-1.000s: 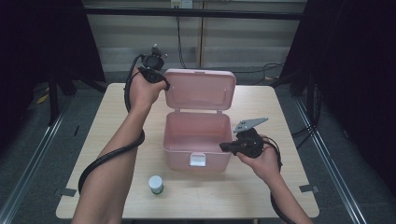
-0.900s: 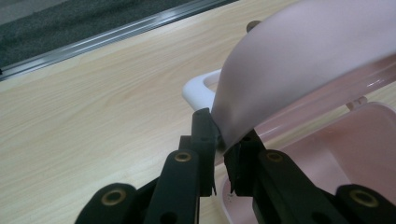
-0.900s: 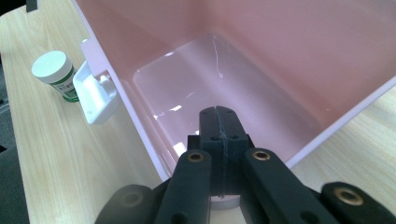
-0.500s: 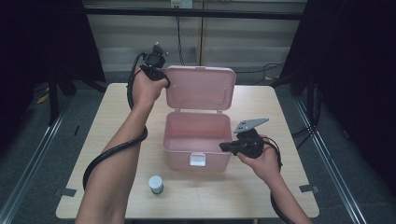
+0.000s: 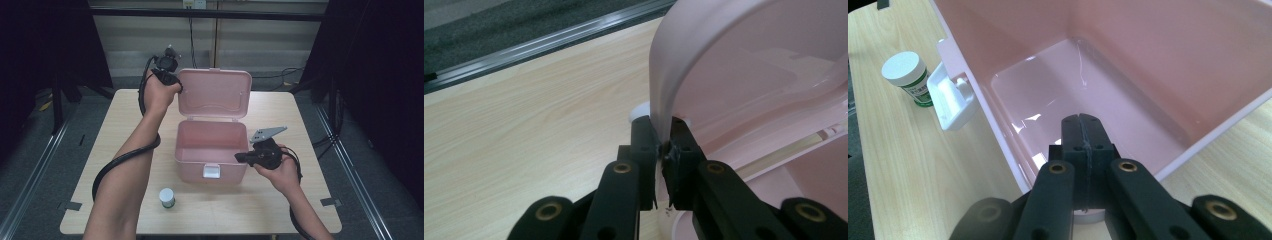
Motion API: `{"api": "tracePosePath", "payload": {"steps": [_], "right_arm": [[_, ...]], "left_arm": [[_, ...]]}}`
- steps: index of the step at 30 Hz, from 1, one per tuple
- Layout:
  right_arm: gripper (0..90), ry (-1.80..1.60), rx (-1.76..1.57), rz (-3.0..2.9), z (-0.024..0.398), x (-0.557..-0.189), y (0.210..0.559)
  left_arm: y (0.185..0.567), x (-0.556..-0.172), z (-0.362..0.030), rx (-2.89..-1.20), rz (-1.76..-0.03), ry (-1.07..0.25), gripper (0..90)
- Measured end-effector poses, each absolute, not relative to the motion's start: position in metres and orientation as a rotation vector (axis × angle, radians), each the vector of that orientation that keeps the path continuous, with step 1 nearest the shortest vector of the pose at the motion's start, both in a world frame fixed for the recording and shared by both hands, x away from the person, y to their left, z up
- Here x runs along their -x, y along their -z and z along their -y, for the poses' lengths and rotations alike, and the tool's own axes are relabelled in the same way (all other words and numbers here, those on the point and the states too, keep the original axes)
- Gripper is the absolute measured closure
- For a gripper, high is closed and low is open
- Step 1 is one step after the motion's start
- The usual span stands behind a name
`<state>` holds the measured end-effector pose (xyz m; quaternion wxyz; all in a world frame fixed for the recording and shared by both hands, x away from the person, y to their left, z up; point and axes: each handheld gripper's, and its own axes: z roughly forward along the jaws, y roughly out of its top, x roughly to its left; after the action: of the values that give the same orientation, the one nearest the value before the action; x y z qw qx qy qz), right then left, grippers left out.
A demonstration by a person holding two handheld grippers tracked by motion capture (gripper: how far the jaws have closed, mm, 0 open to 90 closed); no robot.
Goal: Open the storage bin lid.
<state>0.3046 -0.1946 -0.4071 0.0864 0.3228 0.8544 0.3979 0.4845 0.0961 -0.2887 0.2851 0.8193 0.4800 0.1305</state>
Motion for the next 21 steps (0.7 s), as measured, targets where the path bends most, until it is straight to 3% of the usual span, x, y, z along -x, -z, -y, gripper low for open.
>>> {"api": "tracePosePath", "payload": {"steps": [21], "right_arm": [[90.0,-1.215,-0.966,-2.545,0.196,-0.305,0.408]], "left_arm": [[0.299,-0.503,-0.095,-2.175,-1.314,-0.321,84.2]]}}
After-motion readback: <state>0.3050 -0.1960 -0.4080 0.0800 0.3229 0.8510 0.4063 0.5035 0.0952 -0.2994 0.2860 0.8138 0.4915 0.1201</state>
